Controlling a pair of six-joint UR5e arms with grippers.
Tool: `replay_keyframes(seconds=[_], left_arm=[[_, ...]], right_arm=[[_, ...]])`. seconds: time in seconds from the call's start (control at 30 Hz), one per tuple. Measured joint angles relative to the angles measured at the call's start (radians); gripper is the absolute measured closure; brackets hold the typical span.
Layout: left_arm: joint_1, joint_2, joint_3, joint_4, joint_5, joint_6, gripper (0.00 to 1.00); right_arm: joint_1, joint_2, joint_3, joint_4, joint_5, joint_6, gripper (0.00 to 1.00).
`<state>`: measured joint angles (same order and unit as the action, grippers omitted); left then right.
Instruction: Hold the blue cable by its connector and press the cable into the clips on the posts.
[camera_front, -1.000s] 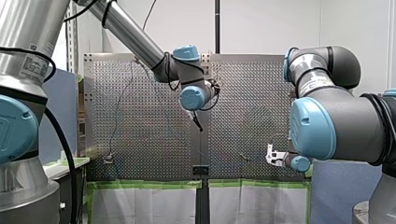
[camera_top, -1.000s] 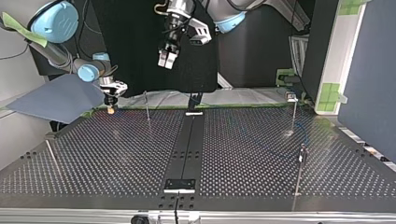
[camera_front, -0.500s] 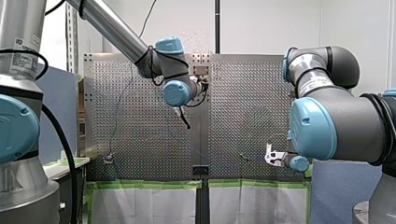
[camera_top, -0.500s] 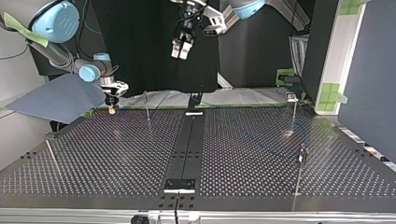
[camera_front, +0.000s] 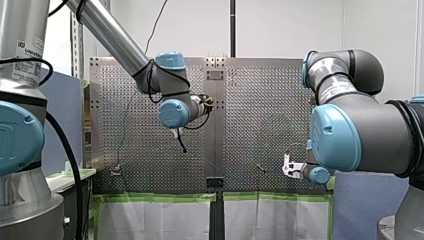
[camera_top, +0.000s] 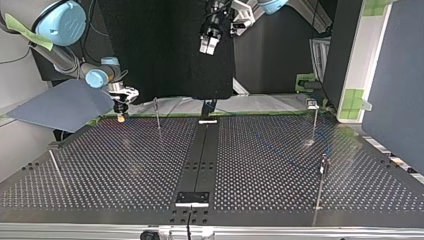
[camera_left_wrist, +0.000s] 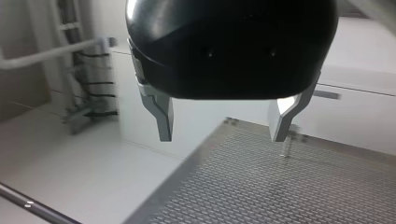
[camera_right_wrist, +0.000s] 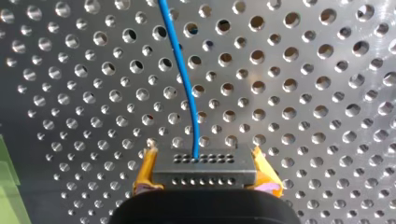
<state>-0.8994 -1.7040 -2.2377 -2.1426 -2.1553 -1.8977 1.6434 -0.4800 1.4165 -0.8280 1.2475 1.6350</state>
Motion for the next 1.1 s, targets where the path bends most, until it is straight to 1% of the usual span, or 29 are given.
replay_keyframes(seconds=[0.1,0.2,0.33,0.4,0.5,0.6,0.67,0.83,0.97,1.1], left_arm=[[0.0,-0.029,-0.029,0.029,0.008,0.006,0.0],[0.002,-0.059,-0.059,0.058,0.013,0.007,0.0],[0.003,-0.099,-0.1,0.093,0.015,0.009,0.0],[0.003,-0.121,-0.121,0.097,0.016,0.009,0.0],[0.0,-0.151,-0.151,0.095,0.015,0.01,0.0],[-0.002,-0.171,-0.181,0.095,0.016,0.011,0.0],[-0.002,-0.176,-0.199,0.097,0.017,0.011,0.0],[-0.002,-0.18,-0.243,0.101,0.021,0.014,0.0],[0.0,-0.18,-0.25,0.108,0.024,0.017,0.0],[0.003,-0.18,-0.24,0.112,0.028,0.021,0.0]], right_arm=[[-0.001,0.0,0.0,0.008,0.001,-0.013,1.0],[-0.004,-0.002,0.0,0.02,0.003,-0.02,1.0],[-0.007,-0.019,0.001,0.047,0.006,-0.032,1.0],[-0.008,-0.037,0.005,0.067,0.015,-0.039,1.0],[-0.01,-0.067,0.022,0.097,0.039,-0.042,1.0],[-0.012,-0.095,0.047,0.11,0.057,-0.041,1.0],[-0.014,-0.113,0.064,0.111,0.064,-0.04,1.0],[-0.018,-0.161,0.111,0.109,0.088,-0.029,1.0],[-0.024,-0.199,0.149,0.1,0.093,-0.025,1.0],[-0.027,-0.239,0.188,0.087,0.087,-0.015,1.0]])
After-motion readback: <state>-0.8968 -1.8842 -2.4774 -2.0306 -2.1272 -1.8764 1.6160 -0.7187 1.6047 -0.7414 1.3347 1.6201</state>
